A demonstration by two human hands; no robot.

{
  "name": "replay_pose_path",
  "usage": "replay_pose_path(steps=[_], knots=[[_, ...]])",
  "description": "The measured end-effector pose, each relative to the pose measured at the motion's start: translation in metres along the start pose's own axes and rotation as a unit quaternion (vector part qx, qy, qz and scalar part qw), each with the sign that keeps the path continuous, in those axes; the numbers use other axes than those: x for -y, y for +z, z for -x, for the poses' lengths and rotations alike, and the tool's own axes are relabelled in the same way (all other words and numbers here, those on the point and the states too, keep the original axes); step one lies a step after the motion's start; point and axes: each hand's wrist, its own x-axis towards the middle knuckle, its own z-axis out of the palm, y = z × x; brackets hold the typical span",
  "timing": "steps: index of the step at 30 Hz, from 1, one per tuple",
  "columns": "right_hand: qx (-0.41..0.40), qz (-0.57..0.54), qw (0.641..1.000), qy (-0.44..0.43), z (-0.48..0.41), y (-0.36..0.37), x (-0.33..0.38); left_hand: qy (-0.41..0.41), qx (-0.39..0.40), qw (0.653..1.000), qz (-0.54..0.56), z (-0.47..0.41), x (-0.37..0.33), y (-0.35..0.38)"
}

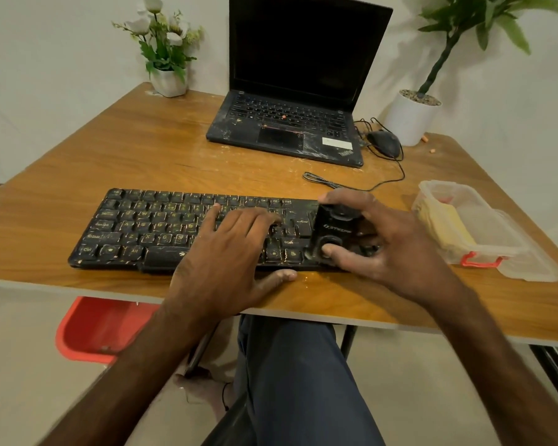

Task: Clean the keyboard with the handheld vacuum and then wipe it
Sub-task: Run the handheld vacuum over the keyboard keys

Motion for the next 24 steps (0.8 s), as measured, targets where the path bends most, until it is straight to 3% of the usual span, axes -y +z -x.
replay_pose_path(steps=[3,9,15,20,24], knots=[[0.036,-0.018,0.999,0.034,-0.001,-0.017,0.0,0.0,-0.002,1.0,-0.004,0.0,-0.002,-0.001],[0.023,-0.035,0.999,-0.011,-0.011,0.012,0.005,-0.002,0.009,1.0,-0.005,0.0,-0.001,-0.001],[0.069,-0.032,0.996,0.039,-0.009,-0.02,0.003,-0.002,0.003,1.0,-0.001,0.0,-0.002,-0.001],[0.026,-0.041,0.999,0.001,-0.014,0.008,0.005,-0.003,0.007,1.0,-0.005,0.001,-0.001,-0.001],[0.039,-0.04,0.998,0.035,-0.006,-0.013,0.0,-0.003,-0.002,1.0,-0.004,0.001,-0.002,-0.002]])
